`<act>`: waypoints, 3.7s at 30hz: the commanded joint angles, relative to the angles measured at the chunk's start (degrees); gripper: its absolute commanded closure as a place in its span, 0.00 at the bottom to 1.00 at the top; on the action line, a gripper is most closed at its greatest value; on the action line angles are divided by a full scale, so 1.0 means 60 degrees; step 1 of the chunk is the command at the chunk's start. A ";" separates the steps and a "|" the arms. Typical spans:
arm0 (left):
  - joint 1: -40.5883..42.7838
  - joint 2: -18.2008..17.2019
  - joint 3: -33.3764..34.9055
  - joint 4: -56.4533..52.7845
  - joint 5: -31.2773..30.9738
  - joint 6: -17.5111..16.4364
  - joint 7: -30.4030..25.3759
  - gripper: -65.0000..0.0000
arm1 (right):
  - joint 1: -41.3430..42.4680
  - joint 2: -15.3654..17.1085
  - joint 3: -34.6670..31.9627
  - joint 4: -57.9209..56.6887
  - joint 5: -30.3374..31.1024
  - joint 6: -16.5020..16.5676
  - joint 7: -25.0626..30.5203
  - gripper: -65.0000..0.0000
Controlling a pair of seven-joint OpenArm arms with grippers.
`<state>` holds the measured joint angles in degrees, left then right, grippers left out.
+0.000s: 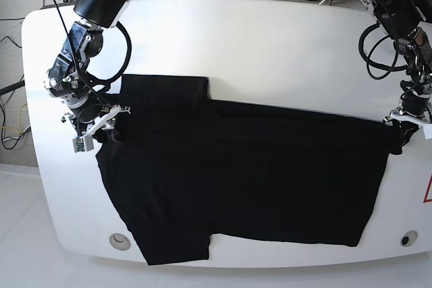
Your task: Fold the T-shirt properly
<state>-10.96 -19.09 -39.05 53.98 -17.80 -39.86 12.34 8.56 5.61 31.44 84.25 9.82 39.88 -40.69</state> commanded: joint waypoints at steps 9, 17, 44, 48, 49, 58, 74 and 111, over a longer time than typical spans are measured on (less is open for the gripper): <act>-0.0173 -0.0225 -0.0064 0.0198 -0.0190 -0.0024 -0.0320 0.11 | 0.0222 -0.0033 0.0042 0.0208 -0.0971 0.0020 0.0254 0.05; -0.0173 -0.0283 -0.0078 0.0477 -0.0190 -0.0024 -0.0320 0.06 | 0.0149 0.0011 0.0071 0.0853 -0.1000 0.0020 0.0254 0.09; 0.0149 -0.0430 -0.0049 0.1033 0.1055 -0.0024 -0.0335 0.05 | -0.1316 -0.0048 0.0100 0.2142 -0.1029 0.0020 0.0239 0.10; 0.0120 -0.0356 -0.0049 0.0623 0.1451 -0.0024 -0.0657 0.05 | -0.1595 -0.0048 0.0100 0.2142 -0.1000 0.0020 0.0254 0.10; 0.0120 -0.0342 -0.0049 0.0550 0.1465 -0.0024 -0.0774 0.05 | -0.1624 -0.0048 0.0100 0.2142 -0.1000 0.0020 0.0254 0.10; -0.0246 -0.0356 0.0112 -0.0827 0.1539 -0.0024 -0.1976 0.05 | -0.1770 -0.0048 0.0100 0.2142 -0.1000 0.0020 0.0254 0.10; -0.0906 -0.0503 0.0273 -0.1941 0.1539 -0.0024 -0.2078 0.05 | -0.1770 -0.0048 0.0100 0.2142 -0.0985 0.0020 0.0254 0.10; -0.0847 -0.0474 0.0742 -0.2058 0.1539 0.0892 -0.2987 0.98 | -0.1990 -0.0356 0.0393 0.2186 -0.1000 0.0020 0.0254 0.10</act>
<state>-15.18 -20.71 -34.65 40.97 -7.70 -34.48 -3.66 -3.88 2.92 33.67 96.03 3.01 40.07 -40.53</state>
